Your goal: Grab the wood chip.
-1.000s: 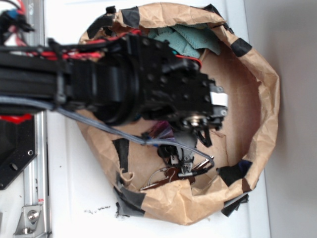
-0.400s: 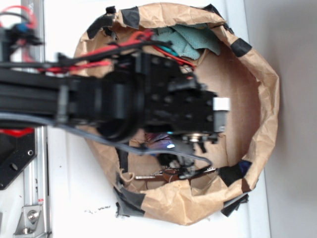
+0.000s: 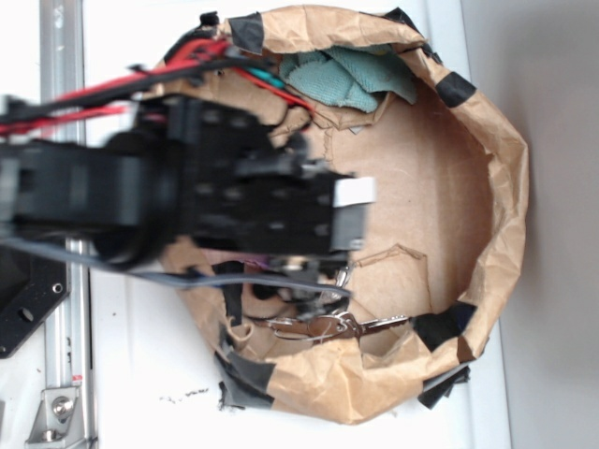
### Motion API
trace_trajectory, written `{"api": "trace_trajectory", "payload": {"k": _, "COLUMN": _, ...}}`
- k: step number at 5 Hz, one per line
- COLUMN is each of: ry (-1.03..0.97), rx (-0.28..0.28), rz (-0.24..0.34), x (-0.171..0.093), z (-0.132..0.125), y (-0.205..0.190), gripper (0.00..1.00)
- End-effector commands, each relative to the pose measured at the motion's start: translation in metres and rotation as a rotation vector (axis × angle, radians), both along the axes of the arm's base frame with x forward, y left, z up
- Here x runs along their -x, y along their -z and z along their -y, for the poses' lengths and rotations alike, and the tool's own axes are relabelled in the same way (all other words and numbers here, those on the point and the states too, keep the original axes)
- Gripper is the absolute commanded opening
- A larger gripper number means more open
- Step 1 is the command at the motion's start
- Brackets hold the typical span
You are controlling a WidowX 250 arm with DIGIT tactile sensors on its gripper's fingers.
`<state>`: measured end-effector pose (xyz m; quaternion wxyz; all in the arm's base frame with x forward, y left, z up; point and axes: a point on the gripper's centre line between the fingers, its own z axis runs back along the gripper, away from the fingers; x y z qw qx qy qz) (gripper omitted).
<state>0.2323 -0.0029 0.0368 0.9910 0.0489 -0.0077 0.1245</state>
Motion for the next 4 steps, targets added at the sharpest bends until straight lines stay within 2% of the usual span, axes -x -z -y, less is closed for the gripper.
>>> {"api": "trace_trajectory", "payload": {"k": 1, "ry": 0.038, "rx": 0.019, "rz": 0.11, "x": 0.021, "z": 0.006, "y": -0.04, "gripper": 1.0}}
{"api": "trace_trajectory", "payload": {"k": 2, "ry": 0.042, "rx": 0.003, "rz": 0.098, "x": 0.017, "z": 0.009, "y": -0.028, "gripper": 1.0}}
{"api": "trace_trajectory", "payload": {"k": 4, "ry": 0.026, "rx": 0.024, "rz": 0.145, "x": 0.003, "z": 0.013, "y": -0.031, "gripper": 1.0}}
